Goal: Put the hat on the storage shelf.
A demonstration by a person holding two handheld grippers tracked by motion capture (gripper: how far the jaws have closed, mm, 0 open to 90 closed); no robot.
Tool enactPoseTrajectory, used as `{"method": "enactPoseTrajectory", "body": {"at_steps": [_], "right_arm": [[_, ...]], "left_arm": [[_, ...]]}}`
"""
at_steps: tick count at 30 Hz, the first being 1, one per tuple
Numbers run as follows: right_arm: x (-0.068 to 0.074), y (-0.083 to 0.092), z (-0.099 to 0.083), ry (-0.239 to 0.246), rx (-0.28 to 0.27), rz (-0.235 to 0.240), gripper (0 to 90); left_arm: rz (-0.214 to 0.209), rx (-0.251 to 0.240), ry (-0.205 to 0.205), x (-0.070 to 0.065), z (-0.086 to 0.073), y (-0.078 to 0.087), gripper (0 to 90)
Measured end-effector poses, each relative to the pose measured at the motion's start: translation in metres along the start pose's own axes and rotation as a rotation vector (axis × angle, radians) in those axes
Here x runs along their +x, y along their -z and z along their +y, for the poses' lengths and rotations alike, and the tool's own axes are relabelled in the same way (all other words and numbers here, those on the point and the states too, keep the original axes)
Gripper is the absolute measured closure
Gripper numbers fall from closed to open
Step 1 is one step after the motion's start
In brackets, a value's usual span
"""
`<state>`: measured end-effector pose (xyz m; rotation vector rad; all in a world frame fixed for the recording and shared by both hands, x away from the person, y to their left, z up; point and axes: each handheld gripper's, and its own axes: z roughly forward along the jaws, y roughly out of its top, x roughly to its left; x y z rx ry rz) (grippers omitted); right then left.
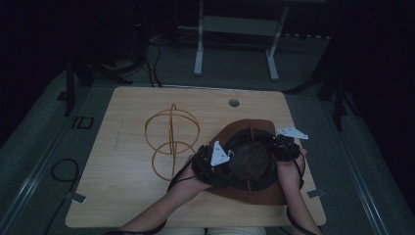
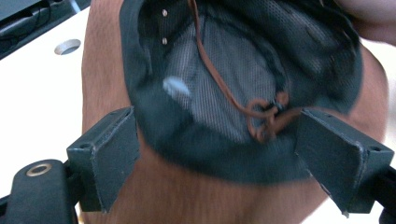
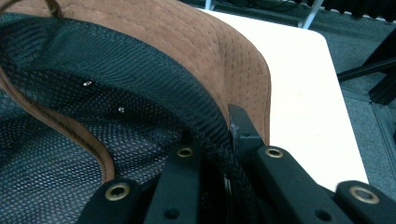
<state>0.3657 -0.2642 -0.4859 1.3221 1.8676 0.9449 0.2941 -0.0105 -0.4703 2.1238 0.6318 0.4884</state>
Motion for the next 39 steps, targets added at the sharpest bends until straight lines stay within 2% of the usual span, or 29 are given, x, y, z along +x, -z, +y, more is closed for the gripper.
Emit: {"method": "enactPoseTrajectory", "body": {"at_steps": [5,7,10,15,19,22,25,27,29,33,36,39], "right_arm": [[0.0,0.003,0.002,0.001,-0.006,0.004,84.3],[0.0,0.004,0.002,-0.001,-0.008,0.007,84.3],[0.0,0.006,0.003,-0.001,-0.015,0.013,84.3],[0.001,0.009,0.005,-0.004,-0.024,0.023,84.3],[0.003,0.014,0.007,0.0,-0.038,0.027,84.3],[0.004,0.017,0.008,-0.002,-0.045,0.031,84.3],[0.005,0.019,0.008,0.0,-0.051,0.036,84.3],[0.006,0.02,0.008,0.0,-0.055,0.04,84.3],[0.006,0.022,0.007,0.006,-0.066,0.051,84.3],[0.005,0.023,0.005,-0.002,-0.059,0.059,84.2],[0.006,0.026,0.004,-0.003,-0.064,0.057,84.1],[0.004,0.03,0.004,-0.029,-0.065,0.076,82.7]], "left_arm": [[0.047,0.026,0.011,0.008,0.02,-0.02,14.7],[0.093,0.047,0.011,0.012,0.025,-0.028,15.0],[0.124,0.062,0.035,0.017,0.032,-0.037,15.1],[0.149,0.111,0.062,0.022,0.038,-0.055,15.5],[0.198,0.157,0.077,0.025,0.04,-0.067,19.6],[0.24,0.17,0.068,0.025,0.042,-0.073,27.3],[0.271,0.188,0.08,0.029,0.044,-0.077,37.0],[0.271,0.198,0.085,0.032,0.046,-0.079,46.5],[0.282,0.202,0.072,0.033,0.046,-0.081,56.5],[0.291,0.189,0.061,0.033,0.045,-0.08,82.9],[0.314,0.164,0.053,0.031,0.048,-0.077,87.1],[0.328,0.129,0.044,0.029,0.051,-0.073,87.6]]}}
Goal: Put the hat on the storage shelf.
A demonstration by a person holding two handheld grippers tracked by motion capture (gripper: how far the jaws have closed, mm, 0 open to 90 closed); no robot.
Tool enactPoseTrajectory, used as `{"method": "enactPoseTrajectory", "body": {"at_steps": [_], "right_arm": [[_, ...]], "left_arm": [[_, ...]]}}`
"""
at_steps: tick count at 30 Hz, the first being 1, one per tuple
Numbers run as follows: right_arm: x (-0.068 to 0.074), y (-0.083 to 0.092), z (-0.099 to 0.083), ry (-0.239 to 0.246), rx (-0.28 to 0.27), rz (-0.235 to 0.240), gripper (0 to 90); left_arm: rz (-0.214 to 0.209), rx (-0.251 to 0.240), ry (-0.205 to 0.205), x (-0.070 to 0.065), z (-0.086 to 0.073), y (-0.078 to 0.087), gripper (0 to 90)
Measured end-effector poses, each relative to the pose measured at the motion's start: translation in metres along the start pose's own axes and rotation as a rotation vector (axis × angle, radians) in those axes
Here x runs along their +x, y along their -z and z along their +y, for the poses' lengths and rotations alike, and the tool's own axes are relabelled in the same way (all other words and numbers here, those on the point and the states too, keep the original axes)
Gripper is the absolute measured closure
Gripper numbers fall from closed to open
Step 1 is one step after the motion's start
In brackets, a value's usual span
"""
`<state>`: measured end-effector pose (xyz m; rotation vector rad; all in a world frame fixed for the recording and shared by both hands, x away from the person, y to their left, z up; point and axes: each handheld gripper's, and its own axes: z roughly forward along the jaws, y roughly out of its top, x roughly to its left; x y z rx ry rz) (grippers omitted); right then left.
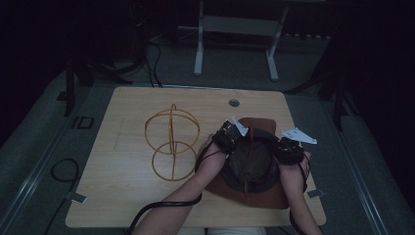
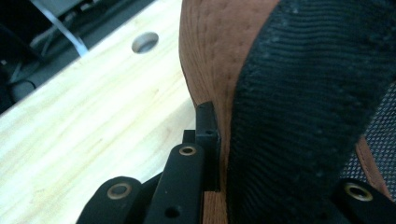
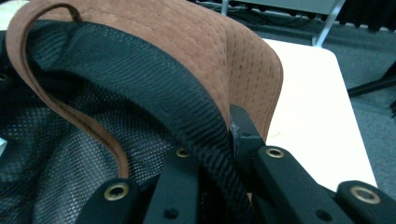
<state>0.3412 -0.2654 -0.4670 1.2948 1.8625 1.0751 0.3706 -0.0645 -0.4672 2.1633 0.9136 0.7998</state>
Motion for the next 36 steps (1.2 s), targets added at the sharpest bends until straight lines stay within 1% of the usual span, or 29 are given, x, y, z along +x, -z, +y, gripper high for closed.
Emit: {"method": "enactPoseTrajectory", "body": {"at_steps": [2,4,6,8,9,10,11,12,13,14,16,18,19,20,22,23,24,25,26,27,28,29,30,31,32,33,34,35,36], "right_arm": [[-0.001,0.003,0.0,-0.005,-0.004,0.011,80.0],[-0.002,0.008,0.001,-0.014,-0.01,0.028,76.3],[-0.002,0.012,0.001,-0.006,-0.011,0.049,69.5],[-0.004,0.018,0.002,-0.01,-0.014,0.086,60.0],[-0.005,0.023,0.001,-0.007,-0.025,0.101,58.5],[-0.006,0.028,0.001,-0.008,-0.035,0.122,53.9],[-0.006,0.033,0.001,-0.004,-0.042,0.149,49.7],[-0.007,0.039,0.001,0.003,-0.057,0.164,47.7],[-0.008,0.045,0.001,0.02,-0.067,0.165,45.7],[-0.009,0.05,0.001,0.029,-0.079,0.177,42.1],[-0.014,0.063,0.002,0.039,-0.101,0.215,40.5],[-0.017,0.075,0.004,0.076,-0.115,0.21,38.5],[-0.021,0.08,0.004,0.082,-0.118,0.216,38.5],[-0.026,0.084,0.005,0.072,-0.126,0.211,38.7],[-0.039,0.09,0.006,0.058,-0.131,0.193,38.9],[-0.046,0.093,0.006,0.044,-0.137,0.177,38.9],[-0.053,0.096,0.006,0.035,-0.14,0.172,38.9],[-0.059,0.099,0.006,0.027,-0.145,0.165,38.9],[-0.065,0.102,0.006,0.02,-0.154,0.149,39.9],[-0.071,0.105,0.006,0.017,-0.158,0.143,40.7],[-0.077,0.107,0.006,0.01,-0.165,0.135,40.7],[-0.082,0.108,0.006,0.005,-0.171,0.127,41.4],[-0.087,0.108,0.006,-0.002,-0.168,0.129,41.9],[-0.091,0.107,0.005,-0.01,-0.164,0.131,42.9],[-0.095,0.106,0.004,-0.018,-0.159,0.135,45.5],[-0.097,0.104,0.003,-0.019,-0.153,0.155,45.8],[-0.097,0.103,0.002,-0.018,-0.148,0.159,45.7],[-0.097,0.101,0.002,-0.018,-0.142,0.166,45.6],[-0.096,0.099,0.001,-0.018,-0.135,0.189,45.0]], "left_arm": [[0.013,-0.018,-0.006,0.001,0.001,0.004,87.6],[0.015,-0.038,-0.007,0.001,0.003,0.008,87.7],[0.031,-0.063,-0.015,0.001,0.005,0.011,87.7],[0.036,-0.091,-0.005,0.003,0.007,0.015,87.7],[0.044,-0.105,-0.008,0.004,0.007,0.017,87.7],[0.049,-0.124,-0.002,0.004,0.007,0.019,87.7],[0.044,-0.139,0.002,0.005,0.008,0.021,87.7],[0.047,-0.147,-0.001,0.005,0.008,0.022,87.7],[0.054,-0.17,0.002,0.005,0.008,0.024,87.7],[0.067,-0.182,-0.001,0.005,0.008,0.027,87.7],[0.08,-0.209,0.009,0.006,0.008,0.03,87.7],[0.115,-0.258,-0.041,0.003,0.006,0.035,87.6],[0.116,-0.285,-0.052,0.003,0.005,0.038,87.7],[0.114,-0.295,-0.054,0.003,0.004,0.041,87.7],[0.088,-0.309,-0.054,0.003,0.004,0.045,87.6],[0.086,-0.326,-0.058,0.004,0.003,0.048,87.6],[0.06,-0.342,-0.059,0.005,0.003,0.05,87.6],[0.026,-0.372,-0.063,0.007,0.001,0.052,87.6],[0.036,-0.388,-0.068,0.007,0.0,0.055,87.6],[0.015,-0.401,-0.062,0.009,-0.001,0.057,87.6],[-0.032,-0.435,-0.049,0.012,-0.003,0.06,87.6],[-0.032,-0.452,-0.057,0.012,-0.004,0.063,87.6],[-0.057,-0.468,-0.057,0.012,-0.005,0.065,87.6],[-0.116,-0.502,-0.057,0.014,-0.007,0.067,87.6],[-0.118,-0.519,-0.081,0.014,-0.009,0.069,87.6],[-0.136,-0.52,-0.09,0.014,-0.01,0.071,87.6],[-0.181,-0.539,-0.087,0.016,-0.012,0.073,87.6],[-0.193,-0.555,-0.098,0.016,-0.015,0.075,87.6],[-0.221,-0.562,-0.105,0.018,-0.017,0.077,87.6]]}}
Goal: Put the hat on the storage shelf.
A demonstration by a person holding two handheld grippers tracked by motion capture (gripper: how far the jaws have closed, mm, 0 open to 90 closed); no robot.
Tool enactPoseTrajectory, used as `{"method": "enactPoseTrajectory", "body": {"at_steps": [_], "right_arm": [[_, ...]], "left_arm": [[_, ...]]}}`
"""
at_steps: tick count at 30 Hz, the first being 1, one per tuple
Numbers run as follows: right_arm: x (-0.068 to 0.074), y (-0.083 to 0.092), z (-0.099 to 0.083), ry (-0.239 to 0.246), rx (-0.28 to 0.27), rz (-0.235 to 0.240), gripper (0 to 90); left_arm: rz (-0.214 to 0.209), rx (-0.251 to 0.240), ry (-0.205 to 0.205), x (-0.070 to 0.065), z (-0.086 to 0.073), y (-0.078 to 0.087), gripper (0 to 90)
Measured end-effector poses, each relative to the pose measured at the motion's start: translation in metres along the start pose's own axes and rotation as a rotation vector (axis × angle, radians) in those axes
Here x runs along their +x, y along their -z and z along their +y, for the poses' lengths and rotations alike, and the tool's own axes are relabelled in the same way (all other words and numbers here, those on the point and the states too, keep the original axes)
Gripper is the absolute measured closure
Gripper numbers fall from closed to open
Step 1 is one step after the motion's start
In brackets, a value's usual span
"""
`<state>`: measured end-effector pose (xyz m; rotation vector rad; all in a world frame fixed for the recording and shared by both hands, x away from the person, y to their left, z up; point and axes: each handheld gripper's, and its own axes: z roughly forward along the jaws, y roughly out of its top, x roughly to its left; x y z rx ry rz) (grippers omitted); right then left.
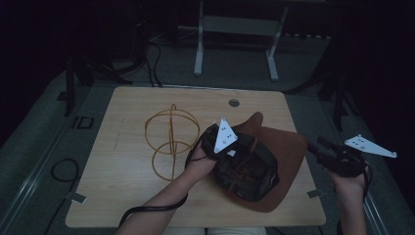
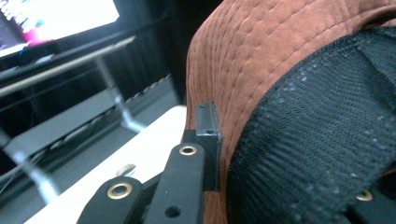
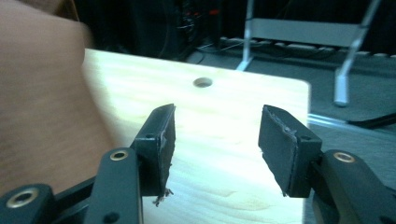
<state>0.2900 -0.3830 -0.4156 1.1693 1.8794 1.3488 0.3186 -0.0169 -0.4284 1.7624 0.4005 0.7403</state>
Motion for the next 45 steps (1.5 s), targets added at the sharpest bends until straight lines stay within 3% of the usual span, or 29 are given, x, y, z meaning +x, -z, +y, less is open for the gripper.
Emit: {"method": "enactPoseTrajectory", "body": {"at_steps": [1,4,6,10,12,17,21,27,33,37,39,41,43,45], "right_arm": [[0.001,-0.003,-0.001,-0.002,0.006,0.008,44.8],[0.006,-0.01,-0.004,0.0,0.024,0.066,44.9],[0.01,-0.015,-0.004,0.007,0.031,0.101,44.8],[0.026,-0.021,-0.002,0.026,0.028,0.204,43.6],[0.038,-0.025,-0.001,0.053,0.032,0.269,42.3],[0.069,-0.035,0.003,0.115,0.044,0.412,39.6],[0.09,-0.043,0.005,0.153,0.047,0.523,39.0],[0.111,-0.055,0.005,0.214,0.041,0.6,39.2],[0.119,-0.062,0.009,0.209,0.01,0.665,41.8],[0.119,-0.065,0.01,0.182,0.008,0.668,42.9],[0.12,-0.066,0.01,0.184,0.002,0.653,49.6],[0.119,-0.065,0.011,0.182,0.007,0.629,60.1],[0.118,-0.065,0.011,0.173,0.002,0.623,61.7],[0.117,-0.064,0.011,0.172,0.0,0.624,62.9]], "left_arm": [[-0.04,-0.03,0.017,0.001,-0.001,0.003,87.6],[-0.125,-0.079,0.018,0.003,-0.005,0.012,87.6],[-0.169,-0.088,0.005,0.004,-0.006,0.018,87.6],[-0.22,-0.133,-0.016,0.005,-0.009,0.027,87.6],[-0.264,-0.166,-0.015,0.006,-0.01,0.031,87.6],[-0.303,-0.199,-0.042,0.002,-0.01,0.038,87.5],[-0.302,-0.199,-0.074,-0.002,-0.01,0.037,87.5],[-0.292,-0.167,-0.08,-0.007,-0.011,0.031,87.3],[-0.25,-0.143,-0.089,-0.012,-0.009,0.026,87.0],[-0.202,-0.141,-0.107,-0.016,-0.008,0.026,86.9],[-0.187,-0.139,-0.12,-0.018,-0.007,0.027,86.7],[-0.183,-0.142,-0.126,-0.019,-0.007,0.027,86.6],[-0.179,-0.135,-0.127,-0.02,-0.006,0.027,86.6],[-0.2,-0.141,-0.115,-0.018,-0.006,0.027,86.6]]}}
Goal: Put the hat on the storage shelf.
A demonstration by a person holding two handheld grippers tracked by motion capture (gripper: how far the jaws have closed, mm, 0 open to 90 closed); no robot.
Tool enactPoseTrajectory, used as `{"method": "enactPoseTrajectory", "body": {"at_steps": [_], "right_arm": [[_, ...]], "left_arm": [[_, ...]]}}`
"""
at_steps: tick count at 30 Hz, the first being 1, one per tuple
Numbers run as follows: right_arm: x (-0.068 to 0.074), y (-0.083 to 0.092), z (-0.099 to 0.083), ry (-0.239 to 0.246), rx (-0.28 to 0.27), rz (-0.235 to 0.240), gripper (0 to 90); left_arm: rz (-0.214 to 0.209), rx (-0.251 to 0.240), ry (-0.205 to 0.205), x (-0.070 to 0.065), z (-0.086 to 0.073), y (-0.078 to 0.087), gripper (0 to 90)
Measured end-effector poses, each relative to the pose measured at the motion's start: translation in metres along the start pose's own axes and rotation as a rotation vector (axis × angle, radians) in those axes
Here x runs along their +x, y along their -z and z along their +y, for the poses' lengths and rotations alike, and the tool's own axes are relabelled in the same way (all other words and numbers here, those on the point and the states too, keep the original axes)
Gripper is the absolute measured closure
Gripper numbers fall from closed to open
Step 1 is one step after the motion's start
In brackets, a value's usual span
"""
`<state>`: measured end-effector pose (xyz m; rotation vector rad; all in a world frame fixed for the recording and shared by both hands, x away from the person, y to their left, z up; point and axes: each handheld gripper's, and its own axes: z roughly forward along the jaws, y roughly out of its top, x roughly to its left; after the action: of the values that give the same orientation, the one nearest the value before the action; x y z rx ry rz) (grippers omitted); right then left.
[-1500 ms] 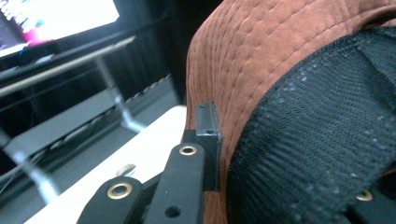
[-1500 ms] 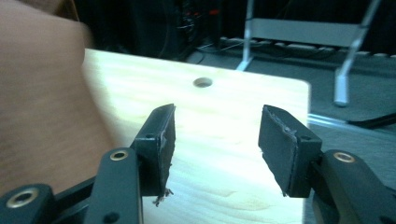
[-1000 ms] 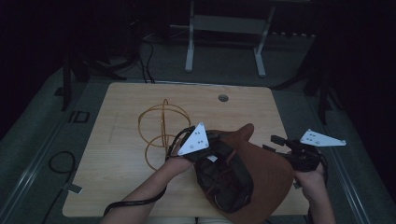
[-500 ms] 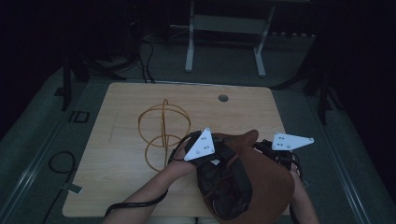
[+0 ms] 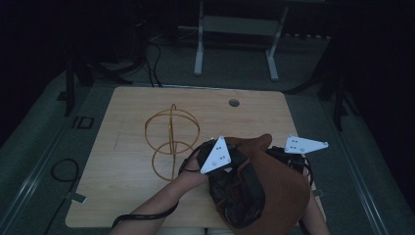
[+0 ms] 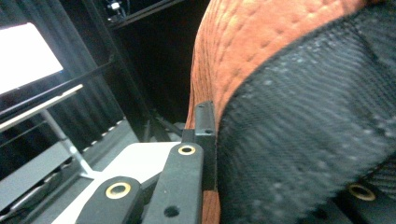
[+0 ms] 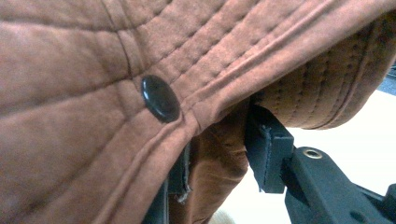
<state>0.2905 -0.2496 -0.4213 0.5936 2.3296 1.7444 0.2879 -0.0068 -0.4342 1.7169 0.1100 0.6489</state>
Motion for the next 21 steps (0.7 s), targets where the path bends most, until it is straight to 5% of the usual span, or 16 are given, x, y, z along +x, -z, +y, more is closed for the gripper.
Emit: {"method": "enactPoseTrajectory", "body": {"at_steps": [9,10,11,16,21], "right_arm": [[0.001,0.004,0.002,0.026,0.003,0.004,66.4],[0.001,0.004,0.002,0.029,0.002,0.008,68.3],[0.001,0.005,0.002,0.034,-0.002,-0.021,85.4],[0.0,0.006,0.003,0.018,-0.008,-0.02,87.2],[0.0,0.008,0.005,0.013,-0.006,-0.061,87.6]], "left_arm": [[-0.027,-0.001,0.062,0.008,0.003,0.002,76.3],[-0.023,-0.004,0.071,0.01,0.004,0.003,72.6],[-0.009,0.0,0.07,0.011,0.004,0.003,70.0],[0.02,0.014,0.075,0.011,0.005,0.003,62.5],[0.037,0.063,0.142,0.017,0.004,0.005,42.3]]}}
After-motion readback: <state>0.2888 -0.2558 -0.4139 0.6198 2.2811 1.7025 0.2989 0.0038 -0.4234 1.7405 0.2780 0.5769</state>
